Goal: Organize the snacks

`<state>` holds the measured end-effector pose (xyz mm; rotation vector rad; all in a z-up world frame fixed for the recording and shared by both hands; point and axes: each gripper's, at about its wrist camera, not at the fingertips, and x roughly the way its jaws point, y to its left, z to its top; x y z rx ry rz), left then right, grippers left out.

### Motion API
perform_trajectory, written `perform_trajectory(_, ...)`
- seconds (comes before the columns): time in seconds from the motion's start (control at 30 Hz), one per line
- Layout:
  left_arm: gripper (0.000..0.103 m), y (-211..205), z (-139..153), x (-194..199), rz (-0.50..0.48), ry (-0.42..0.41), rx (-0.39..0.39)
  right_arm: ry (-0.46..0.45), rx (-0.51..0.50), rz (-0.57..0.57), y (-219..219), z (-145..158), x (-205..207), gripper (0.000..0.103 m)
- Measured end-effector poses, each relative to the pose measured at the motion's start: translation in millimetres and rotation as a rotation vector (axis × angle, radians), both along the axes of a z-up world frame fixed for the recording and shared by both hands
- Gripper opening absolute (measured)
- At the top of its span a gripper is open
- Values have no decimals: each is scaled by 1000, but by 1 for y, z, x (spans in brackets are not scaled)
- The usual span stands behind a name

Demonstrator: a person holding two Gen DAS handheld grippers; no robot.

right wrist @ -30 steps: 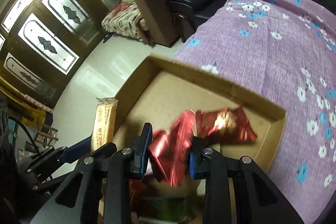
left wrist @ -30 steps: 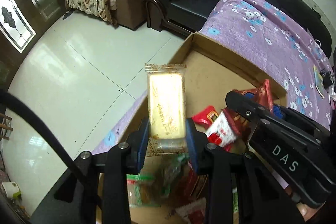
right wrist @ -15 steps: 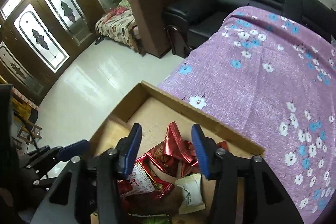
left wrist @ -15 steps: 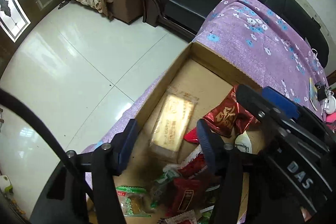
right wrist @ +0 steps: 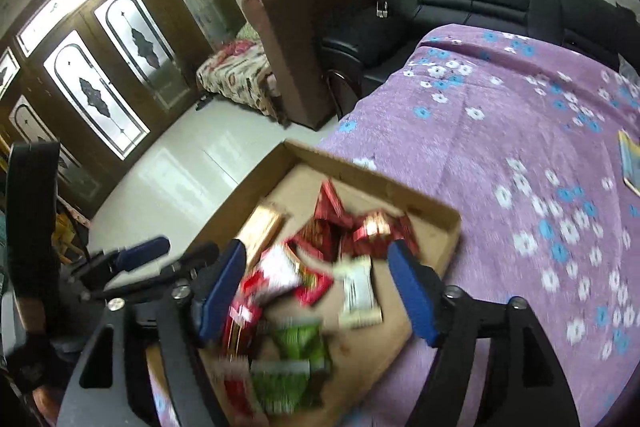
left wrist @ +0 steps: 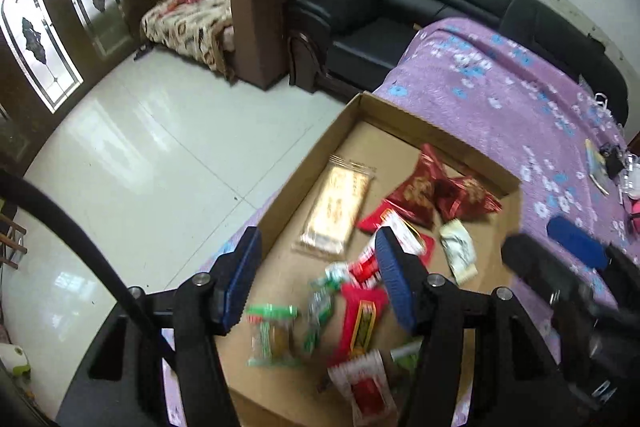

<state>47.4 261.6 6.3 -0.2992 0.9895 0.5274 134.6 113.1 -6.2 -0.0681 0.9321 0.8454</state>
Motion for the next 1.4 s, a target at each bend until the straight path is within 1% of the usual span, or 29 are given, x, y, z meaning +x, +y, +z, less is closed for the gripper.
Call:
perform_trajectory(0.13,64,-23,10,-32,5,-50,27,-21,8,26,-28,0,-33,76)
perform_trajectory(0.2,65,-35,12,-49,9,-66,51,-58,-9,34,-40,0,-50,79)
perform_trajectory(0.33,70,-52,13,-77,40,-98,60,-168,-64,54,-52,0,-83,80)
perform_trajectory(0.4,70,-59,11,-89,59,-103,64,-204,-85,61,-57,-3,-97,80)
perform_trajectory(0.47,71,-63,9,-105,86,-116,61,-222,-85,55,-60,-4,-105,80)
perform_trajectory(0.53,71,-65,7,-117,122,-121,58,-219,-79,61,-65,-7,-113,81)
perform_trajectory(0.6,71,-67,5,-125,135,-126,50,-214,-85,61,-66,-10,-119,81)
perform_trajectory(0.7,71,-74,3,-132,131,-119,77,-204,-98,74,-66,-15,-125,81)
perform_trajectory(0.77,73,-80,4,-138,119,-116,104,-198,-104,89,-65,-17,-128,81)
perform_trajectory(0.8,75,-81,4,-141,117,-115,107,-201,-103,91,-66,-18,-131,81)
perform_trajectory(0.87,76,-85,6,-147,114,-126,113,-196,-112,102,-64,-18,-134,81)
perform_trajectory(0.93,79,-87,6,-151,118,-131,110,-202,-125,105,-62,-18,-138,81)
perform_trajectory(1.0,80,-89,6,-153,116,-132,109,-208,-142,107,-60,-19,-139,81)
perform_trajectory(1.2,81,-92,5,-157,107,-123,93,-209,-150,109,-59,-19,-141,81)
perform_trajectory(1.33,87,-90,3,-157,110,-103,82,-215,-162,101,-56,-19,-142,81)
perform_trajectory(1.4,88,-88,3,-158,111,-107,66,-216,-168,96,-54,-19,-142,81)
